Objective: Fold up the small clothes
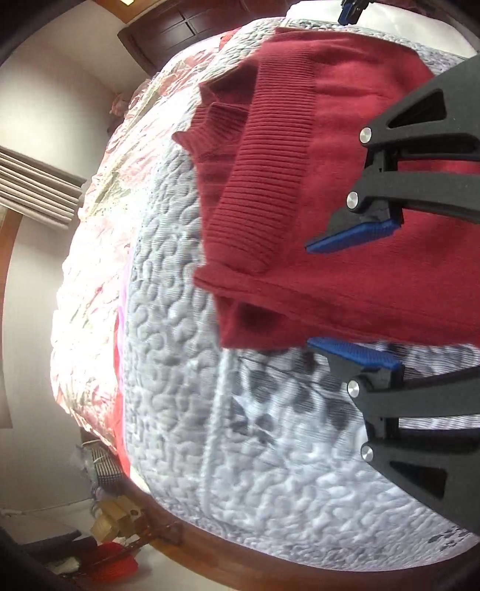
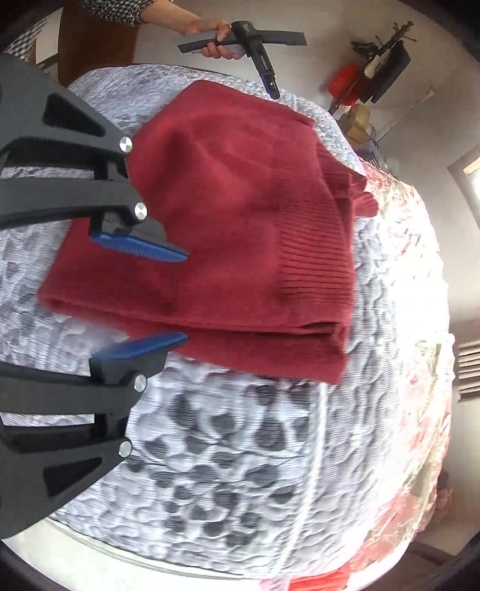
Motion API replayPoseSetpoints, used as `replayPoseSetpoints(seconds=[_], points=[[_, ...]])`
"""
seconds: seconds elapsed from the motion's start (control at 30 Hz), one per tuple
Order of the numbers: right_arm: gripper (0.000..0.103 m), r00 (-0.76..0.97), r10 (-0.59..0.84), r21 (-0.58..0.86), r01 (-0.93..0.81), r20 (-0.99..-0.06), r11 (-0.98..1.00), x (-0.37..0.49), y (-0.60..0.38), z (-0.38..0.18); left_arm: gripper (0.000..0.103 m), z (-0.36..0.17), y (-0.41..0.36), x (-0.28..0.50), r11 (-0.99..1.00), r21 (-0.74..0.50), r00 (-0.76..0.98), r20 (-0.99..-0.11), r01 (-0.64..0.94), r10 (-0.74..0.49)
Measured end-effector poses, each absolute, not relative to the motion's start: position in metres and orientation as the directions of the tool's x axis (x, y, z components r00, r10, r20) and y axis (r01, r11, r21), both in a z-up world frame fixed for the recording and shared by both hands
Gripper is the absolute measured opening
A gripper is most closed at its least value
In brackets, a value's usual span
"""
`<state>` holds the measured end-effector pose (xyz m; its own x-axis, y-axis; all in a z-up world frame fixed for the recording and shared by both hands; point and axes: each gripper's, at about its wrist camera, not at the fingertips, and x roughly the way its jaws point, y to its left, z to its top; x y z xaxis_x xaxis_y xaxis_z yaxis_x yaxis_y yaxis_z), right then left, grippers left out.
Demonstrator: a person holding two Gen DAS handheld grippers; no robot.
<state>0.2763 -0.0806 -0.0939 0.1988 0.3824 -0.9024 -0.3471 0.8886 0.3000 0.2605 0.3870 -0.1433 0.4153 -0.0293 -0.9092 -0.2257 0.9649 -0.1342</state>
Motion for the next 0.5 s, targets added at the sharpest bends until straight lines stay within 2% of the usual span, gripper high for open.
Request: replayPoseSetpoints(seconds=[0.07, 0.17, 0.27, 0.3, 0.33, 0.37, 0.4, 0.43, 0.5], points=[[0.047, 0.201, 0.382, 0.302, -0.339, -0.902, 0.891, 0.303, -0.069, -0.098, 0.048, -0.151, 0.388, 0.288, 0.967, -0.13, 0.401, -0.915, -0.218, -0.033], [0.055, 0.204, 0.333, 0.255, -0.33, -0.921, 0.909, 0.334, -0.052, -0.11, 0.049, -0.159, 0.377, 0.316, 0.979, -0.091, 0.381, -0.924, -0.182, -0.015], [0.054, 0.178, 0.322, 0.255, -0.32, -0.93, 0.913, 0.357, -0.047, -0.123, 0.048, -0.171, 0.366, 0.332, 0.984, -0.057, 0.356, -0.935, -0.168, 0.007], [0.047, 0.177, 0.316, 0.249, -0.318, -0.932, 0.915, 0.36, -0.044, -0.125, 0.04, -0.173, 0.367, 0.335, 0.984, -0.06, 0.351, -0.937, -0.169, 0.003], [0.035, 0.178, 0.313, 0.246, -0.321, -0.933, 0.915, 0.363, -0.041, -0.126, 0.031, -0.174, 0.366, 0.337, 0.983, -0.072, 0.35, -0.937, -0.171, -0.007], [0.028, 0.183, 0.313, 0.243, -0.328, -0.932, 0.913, 0.366, -0.04, -0.126, 0.026, -0.174, 0.366, 0.338, 0.981, -0.09, 0.357, -0.934, -0.173, -0.022], [0.013, 0.188, 0.318, 0.244, -0.334, -0.929, 0.91, 0.367, -0.04, -0.123, 0.017, -0.172, 0.364, 0.338, 0.98, -0.088, 0.364, -0.931, -0.18, -0.017], [0.007, 0.194, 0.324, 0.247, -0.337, -0.926, 0.908, 0.368, -0.043, -0.12, 0.008, -0.17, 0.366, 0.337, 0.979, -0.076, 0.377, -0.926, -0.187, 0.0], [0.006, 0.224, 0.33, 0.243, -0.342, -0.917, 0.907, 0.367, -0.042, -0.113, 0.006, -0.163, 0.377, 0.334, 0.973, -0.088, 0.403, -0.915, -0.215, 0.007]])
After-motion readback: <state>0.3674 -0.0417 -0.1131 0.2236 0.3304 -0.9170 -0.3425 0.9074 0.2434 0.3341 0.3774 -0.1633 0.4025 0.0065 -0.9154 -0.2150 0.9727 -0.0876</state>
